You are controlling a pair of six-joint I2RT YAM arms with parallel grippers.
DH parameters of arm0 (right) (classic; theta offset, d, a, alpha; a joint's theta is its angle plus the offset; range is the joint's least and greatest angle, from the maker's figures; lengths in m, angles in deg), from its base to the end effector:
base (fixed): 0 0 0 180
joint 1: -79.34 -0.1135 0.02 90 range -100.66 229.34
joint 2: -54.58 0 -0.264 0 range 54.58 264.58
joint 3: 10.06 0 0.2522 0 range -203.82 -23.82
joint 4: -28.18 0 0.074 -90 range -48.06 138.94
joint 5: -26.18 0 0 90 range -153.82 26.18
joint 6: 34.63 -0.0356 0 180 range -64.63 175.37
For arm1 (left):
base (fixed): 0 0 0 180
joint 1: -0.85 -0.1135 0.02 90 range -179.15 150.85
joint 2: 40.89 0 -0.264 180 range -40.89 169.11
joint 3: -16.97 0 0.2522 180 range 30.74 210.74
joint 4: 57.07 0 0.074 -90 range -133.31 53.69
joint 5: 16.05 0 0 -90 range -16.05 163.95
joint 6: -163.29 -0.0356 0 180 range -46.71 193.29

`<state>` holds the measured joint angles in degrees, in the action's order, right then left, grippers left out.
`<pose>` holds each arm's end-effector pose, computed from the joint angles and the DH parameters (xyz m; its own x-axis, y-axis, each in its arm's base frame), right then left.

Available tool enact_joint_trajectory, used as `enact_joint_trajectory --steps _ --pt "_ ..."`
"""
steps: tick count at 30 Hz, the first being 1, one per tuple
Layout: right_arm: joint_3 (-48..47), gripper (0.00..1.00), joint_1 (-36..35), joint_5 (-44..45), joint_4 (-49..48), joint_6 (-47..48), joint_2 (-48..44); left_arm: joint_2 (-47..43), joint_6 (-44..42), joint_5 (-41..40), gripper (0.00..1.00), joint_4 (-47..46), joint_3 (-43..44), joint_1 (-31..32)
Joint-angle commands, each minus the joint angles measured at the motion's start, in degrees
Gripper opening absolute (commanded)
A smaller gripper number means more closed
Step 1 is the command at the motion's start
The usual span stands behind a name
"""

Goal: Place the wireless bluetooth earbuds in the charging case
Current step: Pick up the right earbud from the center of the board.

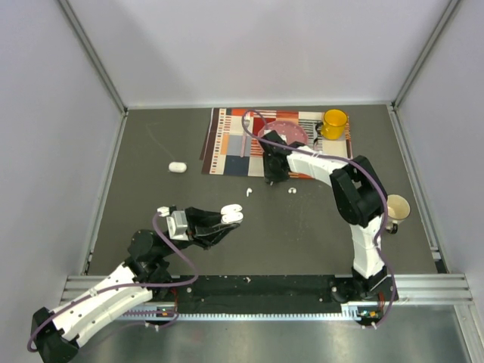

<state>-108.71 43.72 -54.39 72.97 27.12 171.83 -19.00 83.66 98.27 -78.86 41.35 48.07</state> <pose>0.3520 0.2450 0.1702 -0.8839 -0.0589 -0.4639 -0.1095 0.9905 0.0830 0.0735 -0.1010 0.2667 0.1084 -0.3587 -0.9271 0.9590 0.2834 0.0025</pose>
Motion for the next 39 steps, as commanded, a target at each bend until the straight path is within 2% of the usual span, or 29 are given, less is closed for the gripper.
enact_joint_trajectory --steps 1,5,10,15,25,26,28,30,33,39 --pt "-3.1 0.38 -0.2 1.2 0.0 1.1 1.0 -0.4 -0.2 -1.0 0.00 -2.2 -0.3 0.2" --pt "-3.0 0.39 -0.2 -0.1 0.0 2.1 1.0 -0.3 -0.2 -0.9 0.00 -2.2 -0.2 0.2" --pt "-2.6 0.46 0.4 -8.8 1.4 3.9 -2.1 -0.9 0.1 -0.8 0.00 -1.8 -0.3 0.2" --pt "-2.9 0.60 0.4 -12.7 2.1 7.5 -7.5 -1.9 -0.2 -1.3 0.00 -1.5 -1.1 0.2" --pt "-0.6 0.83 0.3 -3.1 2.9 8.1 -19.5 -4.4 -0.9 -2.2 0.00 0.0 -1.4 0.2" --pt "-0.3 0.99 0.3 -0.9 3.0 7.4 -20.0 -4.5 -0.9 -2.3 0.00 0.0 -1.4 0.2" --pt "1.0 0.99 1.0 -0.6 3.1 5.3 -20.0 -4.4 -0.9 -2.2 0.00 -0.2 -1.5 0.2" --pt "0.9 0.99 1.9 -4.5 3.3 4.0 -17.5 -4.2 -0.9 -2.2 0.00 -0.2 -1.3 0.2" --pt "0.2 0.97 1.5 -2.7 3.5 1.0 -13.5 -4.5 -0.8 -2.1 0.00 0.0 -1.0 0.2" --pt "-1.7 0.71 0.6 1.3 3.9 -3.7 -7.0 -5.6 -1.1 -2.3 0.00 2.5 -0.6 0.1"
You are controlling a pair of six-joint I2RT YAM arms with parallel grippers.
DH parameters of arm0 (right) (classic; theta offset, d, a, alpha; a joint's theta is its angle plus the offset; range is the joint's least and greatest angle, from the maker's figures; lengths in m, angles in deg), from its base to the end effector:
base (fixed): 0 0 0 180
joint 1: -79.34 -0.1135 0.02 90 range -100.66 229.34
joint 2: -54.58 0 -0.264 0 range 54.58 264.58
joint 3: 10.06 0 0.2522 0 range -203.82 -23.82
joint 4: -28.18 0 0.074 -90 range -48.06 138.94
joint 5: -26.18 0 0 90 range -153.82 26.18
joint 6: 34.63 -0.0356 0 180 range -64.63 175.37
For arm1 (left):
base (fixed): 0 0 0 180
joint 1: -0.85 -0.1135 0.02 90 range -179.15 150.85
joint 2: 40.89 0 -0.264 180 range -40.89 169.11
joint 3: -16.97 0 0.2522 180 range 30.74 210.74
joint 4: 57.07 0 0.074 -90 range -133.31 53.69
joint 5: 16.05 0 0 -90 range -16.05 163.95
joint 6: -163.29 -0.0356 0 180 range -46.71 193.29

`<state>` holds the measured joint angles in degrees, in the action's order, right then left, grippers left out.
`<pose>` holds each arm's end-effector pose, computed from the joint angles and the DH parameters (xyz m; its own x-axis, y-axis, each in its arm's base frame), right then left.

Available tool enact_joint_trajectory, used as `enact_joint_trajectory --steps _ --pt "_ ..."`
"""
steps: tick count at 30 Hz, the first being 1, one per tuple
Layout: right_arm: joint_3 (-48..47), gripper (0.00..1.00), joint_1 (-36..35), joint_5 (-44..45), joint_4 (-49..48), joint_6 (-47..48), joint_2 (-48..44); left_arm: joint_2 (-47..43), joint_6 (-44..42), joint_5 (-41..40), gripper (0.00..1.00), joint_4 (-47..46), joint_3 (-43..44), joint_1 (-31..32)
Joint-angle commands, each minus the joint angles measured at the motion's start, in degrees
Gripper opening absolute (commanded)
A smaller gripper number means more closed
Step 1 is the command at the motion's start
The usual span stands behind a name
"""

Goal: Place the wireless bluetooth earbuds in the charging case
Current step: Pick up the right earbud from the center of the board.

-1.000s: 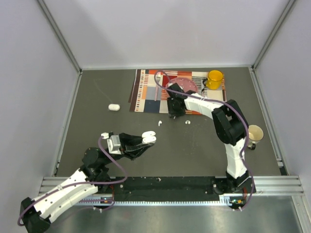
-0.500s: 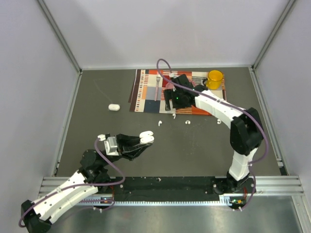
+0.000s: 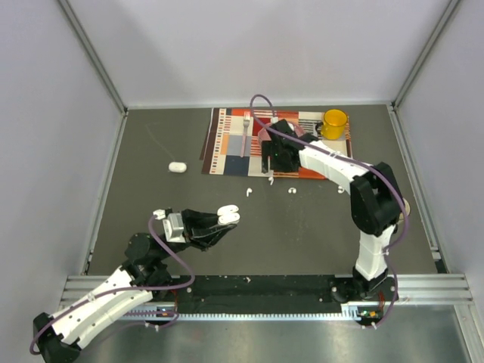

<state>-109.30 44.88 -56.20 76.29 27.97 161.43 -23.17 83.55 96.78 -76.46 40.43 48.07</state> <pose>0.3391 0.2270 0.2425 -0.8346 -0.0196 -0.5505 -0.1297 0.9782 0.1619 0.0688 -0.0946 0.2644 0.1208 -0.3723 -0.9202 0.9518 0.3068 0.0009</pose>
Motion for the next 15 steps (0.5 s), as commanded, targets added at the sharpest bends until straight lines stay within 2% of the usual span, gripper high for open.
enact_joint_trajectory --steps 1,7,15 --pt "-1.6 0.68 -0.7 3.8 0.5 -4.8 4.4 -1.7 -1.2 -1.0 0.00 0.3 0.2 0.2" --pt "-3.6 0.56 -1.1 5.6 0.9 -5.6 9.2 -2.2 -1.6 -1.4 0.00 2.1 0.7 0.2" --pt "-4.9 0.55 -1.9 6.0 0.8 -4.7 11.3 -2.1 -1.6 -1.7 0.00 2.4 0.6 0.2"
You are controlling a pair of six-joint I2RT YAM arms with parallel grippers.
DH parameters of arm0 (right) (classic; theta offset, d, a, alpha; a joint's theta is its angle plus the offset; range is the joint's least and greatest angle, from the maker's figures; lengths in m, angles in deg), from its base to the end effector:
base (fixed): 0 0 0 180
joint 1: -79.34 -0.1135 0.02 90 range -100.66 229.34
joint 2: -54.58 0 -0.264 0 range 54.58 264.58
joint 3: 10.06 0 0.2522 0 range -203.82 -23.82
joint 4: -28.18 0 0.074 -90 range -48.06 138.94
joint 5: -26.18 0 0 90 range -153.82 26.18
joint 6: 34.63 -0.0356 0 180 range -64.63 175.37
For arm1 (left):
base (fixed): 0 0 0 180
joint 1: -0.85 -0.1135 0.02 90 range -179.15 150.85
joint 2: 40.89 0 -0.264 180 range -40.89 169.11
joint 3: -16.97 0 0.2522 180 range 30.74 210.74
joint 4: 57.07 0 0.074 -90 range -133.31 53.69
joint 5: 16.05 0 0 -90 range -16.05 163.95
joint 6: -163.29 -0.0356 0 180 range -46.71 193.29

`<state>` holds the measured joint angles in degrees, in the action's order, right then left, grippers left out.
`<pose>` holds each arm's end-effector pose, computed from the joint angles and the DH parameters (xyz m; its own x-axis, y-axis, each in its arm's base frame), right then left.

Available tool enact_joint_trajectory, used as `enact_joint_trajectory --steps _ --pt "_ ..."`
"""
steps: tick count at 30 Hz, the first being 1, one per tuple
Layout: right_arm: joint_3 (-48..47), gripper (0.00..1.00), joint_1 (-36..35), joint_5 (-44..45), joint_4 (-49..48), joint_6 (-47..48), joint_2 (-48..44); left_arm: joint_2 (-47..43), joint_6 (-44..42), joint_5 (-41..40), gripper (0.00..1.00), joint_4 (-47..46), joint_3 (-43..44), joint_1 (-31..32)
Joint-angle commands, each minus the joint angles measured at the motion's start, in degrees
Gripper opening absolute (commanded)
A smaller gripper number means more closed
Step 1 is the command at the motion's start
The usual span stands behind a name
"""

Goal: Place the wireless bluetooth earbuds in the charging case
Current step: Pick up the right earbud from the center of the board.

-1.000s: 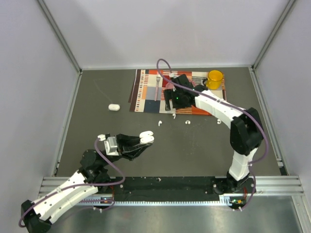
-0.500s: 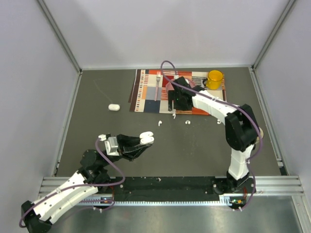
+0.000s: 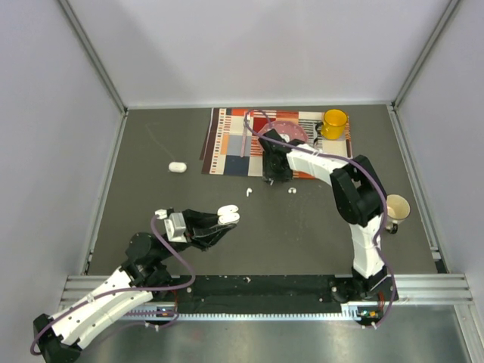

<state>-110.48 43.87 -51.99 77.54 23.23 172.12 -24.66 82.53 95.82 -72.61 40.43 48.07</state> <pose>0.3516 0.2416 0.1735 -0.8990 -0.0012 -0.4379 -0.0272 0.9982 0.0531 0.0687 -0.0937 0.2605 0.1126 -0.3411 -0.9333 0.9448 0.3277 -0.0058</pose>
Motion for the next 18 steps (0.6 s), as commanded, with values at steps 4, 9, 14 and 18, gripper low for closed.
enact_joint_trajectory --steps 4,9,14,18 --pt "-4.6 0.55 -0.9 2.1 -0.4 0.1 1.1 -0.5 -0.4 -0.9 0.00 -1.6 0.7 0.2" --pt "-5.7 0.54 -0.8 2.8 -0.5 -1.0 2.6 -0.6 -0.3 -0.9 0.00 -1.2 0.9 0.2" --pt "-5.9 0.50 -0.9 3.1 -0.4 -2.6 3.7 -0.8 -0.3 -1.0 0.00 -0.8 0.8 0.2" --pt "-5.6 0.48 -0.8 3.6 -0.5 -2.7 4.0 -0.8 -0.2 -0.9 0.00 -0.8 0.9 0.2"
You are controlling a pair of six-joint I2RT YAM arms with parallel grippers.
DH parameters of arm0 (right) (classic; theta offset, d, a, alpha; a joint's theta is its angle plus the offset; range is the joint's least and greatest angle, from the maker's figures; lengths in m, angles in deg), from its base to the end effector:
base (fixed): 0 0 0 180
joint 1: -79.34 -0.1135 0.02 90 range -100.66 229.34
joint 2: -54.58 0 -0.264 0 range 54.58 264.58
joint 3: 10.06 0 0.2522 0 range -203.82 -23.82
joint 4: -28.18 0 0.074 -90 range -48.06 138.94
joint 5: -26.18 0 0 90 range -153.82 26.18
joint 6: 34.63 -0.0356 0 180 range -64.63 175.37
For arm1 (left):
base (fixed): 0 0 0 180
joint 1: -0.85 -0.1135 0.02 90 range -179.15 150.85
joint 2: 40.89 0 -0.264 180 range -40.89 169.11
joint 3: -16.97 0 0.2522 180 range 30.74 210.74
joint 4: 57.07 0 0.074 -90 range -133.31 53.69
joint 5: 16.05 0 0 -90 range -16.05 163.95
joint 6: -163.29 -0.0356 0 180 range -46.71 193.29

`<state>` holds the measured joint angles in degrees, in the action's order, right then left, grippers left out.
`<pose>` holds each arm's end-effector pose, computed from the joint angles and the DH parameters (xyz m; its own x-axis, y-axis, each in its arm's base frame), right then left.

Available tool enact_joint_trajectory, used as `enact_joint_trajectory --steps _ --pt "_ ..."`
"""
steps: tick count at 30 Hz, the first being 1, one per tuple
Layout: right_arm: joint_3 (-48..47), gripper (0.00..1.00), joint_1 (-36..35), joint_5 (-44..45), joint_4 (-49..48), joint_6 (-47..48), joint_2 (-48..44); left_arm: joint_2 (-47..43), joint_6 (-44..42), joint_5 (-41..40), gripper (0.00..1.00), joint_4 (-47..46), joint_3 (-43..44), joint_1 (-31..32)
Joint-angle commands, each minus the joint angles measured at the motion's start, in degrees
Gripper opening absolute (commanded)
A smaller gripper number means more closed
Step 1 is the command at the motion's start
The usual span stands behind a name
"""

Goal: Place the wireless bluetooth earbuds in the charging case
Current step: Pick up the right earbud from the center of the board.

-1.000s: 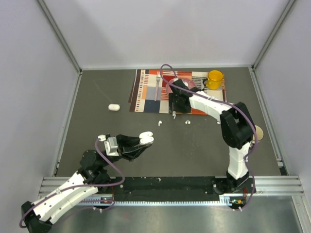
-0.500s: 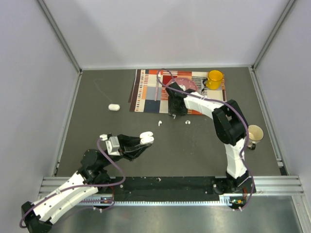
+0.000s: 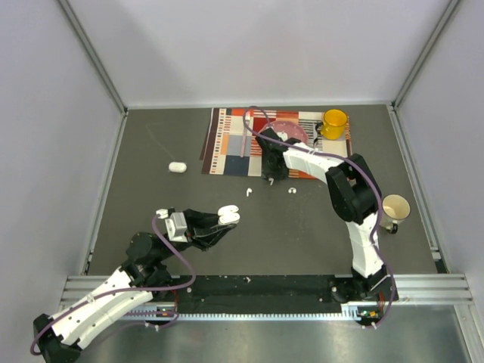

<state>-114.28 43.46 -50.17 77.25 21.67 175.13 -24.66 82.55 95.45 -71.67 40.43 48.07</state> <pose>0.3626 0.2519 0.1712 -0.8847 0.0255 -0.4654 0.0012 0.9986 0.0525 0.0693 -0.0941 0.2589 0.1022 -0.3309 -0.9381 0.9427 0.3333 -0.0149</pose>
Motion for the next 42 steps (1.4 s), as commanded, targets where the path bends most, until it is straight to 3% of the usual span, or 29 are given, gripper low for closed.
enact_joint_trajectory --steps 1,6,8,27,30,38,42 --pt "-1.7 0.47 -0.5 2.0 -0.2 -1.1 1.1 -0.8 -0.2 -0.5 0.00 -1.6 0.8 0.2" --pt "-1.7 0.40 -0.5 0.9 -0.2 -0.7 1.7 -1.1 -0.2 -0.8 0.00 -1.5 0.6 0.1" --pt "-1.3 0.31 -0.6 0.9 -0.2 -0.3 1.4 -1.3 -0.3 -0.8 0.00 -1.4 0.6 0.2" --pt "1.4 0.25 -1.6 1.8 -0.2 1.6 0.4 -1.6 -0.5 -1.4 0.00 -0.4 0.3 0.2" --pt "1.6 0.10 -1.6 1.7 -0.2 1.8 0.0 -1.5 -0.5 -1.5 0.00 -0.6 0.4 0.2" --pt "3.4 0.00 -1.5 3.0 -0.9 2.8 -6.9 -1.2 -0.4 -1.9 0.00 -0.8 0.3 0.2" --pt "7.1 0.00 -2.0 3.6 -4.2 3.3 -13.3 -0.6 -0.4 -1.8 0.00 -1.5 0.5 0.2"
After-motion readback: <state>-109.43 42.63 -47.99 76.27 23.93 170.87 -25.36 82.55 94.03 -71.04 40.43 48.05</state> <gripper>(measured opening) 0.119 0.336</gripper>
